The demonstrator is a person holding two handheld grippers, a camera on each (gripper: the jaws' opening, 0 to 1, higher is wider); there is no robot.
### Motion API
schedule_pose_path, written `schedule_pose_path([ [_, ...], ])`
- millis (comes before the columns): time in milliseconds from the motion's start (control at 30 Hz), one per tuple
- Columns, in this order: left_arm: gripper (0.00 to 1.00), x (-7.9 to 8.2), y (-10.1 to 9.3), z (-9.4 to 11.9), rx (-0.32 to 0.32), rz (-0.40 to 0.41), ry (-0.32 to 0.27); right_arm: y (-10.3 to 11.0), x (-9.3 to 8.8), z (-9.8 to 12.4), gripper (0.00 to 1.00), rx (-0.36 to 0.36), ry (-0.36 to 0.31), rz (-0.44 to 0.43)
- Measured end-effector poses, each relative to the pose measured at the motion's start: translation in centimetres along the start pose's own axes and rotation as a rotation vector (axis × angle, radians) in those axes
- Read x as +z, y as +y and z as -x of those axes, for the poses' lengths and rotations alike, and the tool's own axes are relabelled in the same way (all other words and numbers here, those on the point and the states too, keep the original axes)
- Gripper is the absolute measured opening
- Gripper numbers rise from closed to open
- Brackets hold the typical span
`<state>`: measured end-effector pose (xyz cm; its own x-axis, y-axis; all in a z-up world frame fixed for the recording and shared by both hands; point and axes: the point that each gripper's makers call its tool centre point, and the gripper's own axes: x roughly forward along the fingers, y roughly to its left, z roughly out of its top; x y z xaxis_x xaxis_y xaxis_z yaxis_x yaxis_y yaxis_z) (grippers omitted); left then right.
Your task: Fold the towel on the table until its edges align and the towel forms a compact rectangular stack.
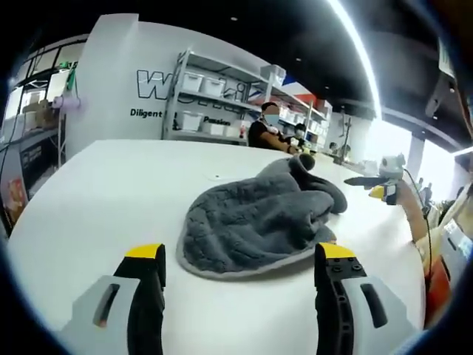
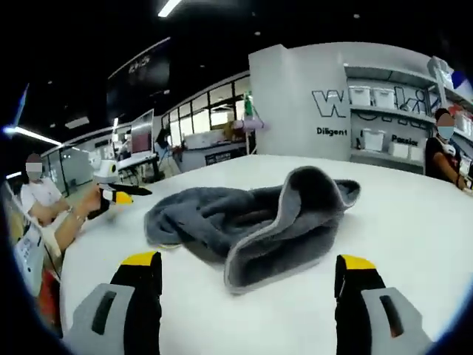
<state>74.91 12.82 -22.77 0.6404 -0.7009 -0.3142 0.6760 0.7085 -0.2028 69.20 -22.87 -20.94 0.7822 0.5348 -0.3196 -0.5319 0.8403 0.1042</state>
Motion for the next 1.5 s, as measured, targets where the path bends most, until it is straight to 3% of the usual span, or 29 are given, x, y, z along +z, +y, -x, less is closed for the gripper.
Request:
schedule_pose_path([
  [200, 0.81, -0.7, 0.4, -0.3, 0.011, -0.008, 0.031, 0.4, -2.3, -0.5, 0.99, 0.076, 0.072, -0.018],
  [333, 0.81, -1.2, 0.4, -0.5, 0.019, -0.006, 0.043, 0.8, -1.2, 0.1, 0.99, 0.09, 0.029, -0.043],
  [433, 0.81, -1.7, 0.6, -0.8, 0.026, 0.003, 0.056, 0.5, -0.3, 0.1, 0.99, 0.058, -0.014, -0.045],
  [700, 0.81, -2.0, 0.6, -1.1, 0.013, 0.009, 0.07, 0.7, -1.3, -1.3, 0.9, 0.0, 0.005, 0.009],
  [800, 0.81, -1.9, 0.7, -0.9, 0.022, 0.003, 0.069, 1.2, -1.5, -1.9, 0.84, -0.016, 0.02, 0.096],
  [900, 0.8, -1.6, 0.6, -0.8, 0.019, 0.005, 0.055, 1.5, -1.6, -2.5, 0.76, -0.039, 0.019, 0.14],
  [1100, 0.8, -1.6, 0.4, -0.7, 0.014, 0.004, 0.054, 2.7, -2.8, -3.8, 0.46, 0.001, 0.042, 0.157],
  [1267, 0.8, -1.2, 0.3, -0.4, 0.013, 0.003, 0.041, 3.1, -4.4, -4.9, 0.02, 0.007, 0.115, 0.296],
  [1500, 0.8, -0.7, 0.2, -0.2, 0.009, -0.002, 0.026, 2.8, -2.4, -3.9, 0.0, -0.014, 0.043, 0.277],
])
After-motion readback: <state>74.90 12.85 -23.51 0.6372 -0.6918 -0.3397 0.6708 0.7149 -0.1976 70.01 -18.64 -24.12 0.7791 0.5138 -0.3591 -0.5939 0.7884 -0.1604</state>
